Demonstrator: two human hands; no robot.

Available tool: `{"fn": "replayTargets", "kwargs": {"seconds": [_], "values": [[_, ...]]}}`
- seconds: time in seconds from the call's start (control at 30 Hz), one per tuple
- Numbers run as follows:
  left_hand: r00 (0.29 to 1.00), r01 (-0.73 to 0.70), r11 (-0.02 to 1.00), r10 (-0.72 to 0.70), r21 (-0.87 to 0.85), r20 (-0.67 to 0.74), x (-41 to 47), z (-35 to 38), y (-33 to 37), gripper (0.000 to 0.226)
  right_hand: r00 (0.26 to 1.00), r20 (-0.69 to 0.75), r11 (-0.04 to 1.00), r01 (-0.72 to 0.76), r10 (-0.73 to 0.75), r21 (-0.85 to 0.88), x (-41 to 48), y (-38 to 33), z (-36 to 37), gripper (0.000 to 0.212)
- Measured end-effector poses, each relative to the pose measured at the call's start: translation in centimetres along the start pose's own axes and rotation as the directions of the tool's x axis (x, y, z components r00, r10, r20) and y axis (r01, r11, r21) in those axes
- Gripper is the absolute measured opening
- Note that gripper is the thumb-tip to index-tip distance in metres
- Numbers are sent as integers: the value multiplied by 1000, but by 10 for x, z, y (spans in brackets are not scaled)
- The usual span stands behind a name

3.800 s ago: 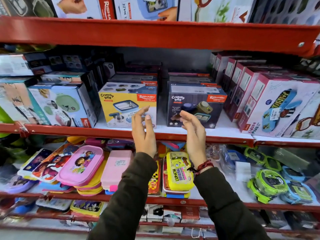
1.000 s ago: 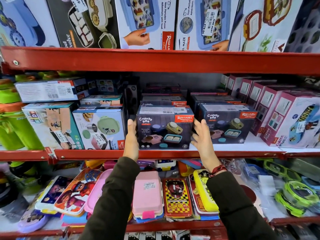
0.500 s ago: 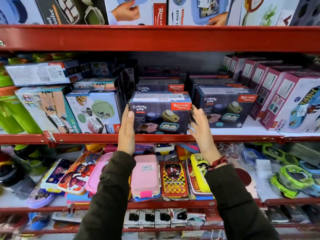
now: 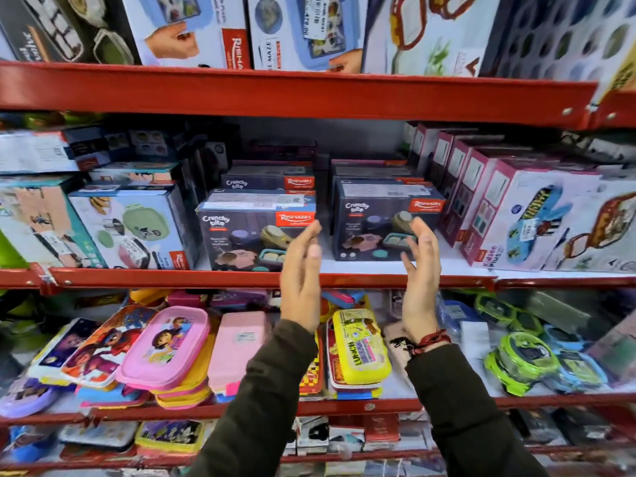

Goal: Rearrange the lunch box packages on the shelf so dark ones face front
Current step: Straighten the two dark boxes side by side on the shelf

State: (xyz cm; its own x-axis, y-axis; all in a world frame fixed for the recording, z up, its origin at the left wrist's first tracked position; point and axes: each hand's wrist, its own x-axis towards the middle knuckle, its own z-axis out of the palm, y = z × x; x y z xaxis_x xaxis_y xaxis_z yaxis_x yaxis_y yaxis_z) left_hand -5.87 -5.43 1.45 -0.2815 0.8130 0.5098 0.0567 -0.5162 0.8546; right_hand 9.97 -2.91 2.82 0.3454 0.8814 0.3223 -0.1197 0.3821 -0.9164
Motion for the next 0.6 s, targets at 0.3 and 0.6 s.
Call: {"fn": "replayTargets", "kwargs": {"seconds": [0.3,0.6], "values": [[937,348,936,-345,-61,52,39,83,-5,71,986,51,987,-154,156,-44,77,0,-51,71],[921,373,918,-384,-135,-69,38,80,-12,98,945,182,962,-271,271,-22,84,11,-67,64]]}}
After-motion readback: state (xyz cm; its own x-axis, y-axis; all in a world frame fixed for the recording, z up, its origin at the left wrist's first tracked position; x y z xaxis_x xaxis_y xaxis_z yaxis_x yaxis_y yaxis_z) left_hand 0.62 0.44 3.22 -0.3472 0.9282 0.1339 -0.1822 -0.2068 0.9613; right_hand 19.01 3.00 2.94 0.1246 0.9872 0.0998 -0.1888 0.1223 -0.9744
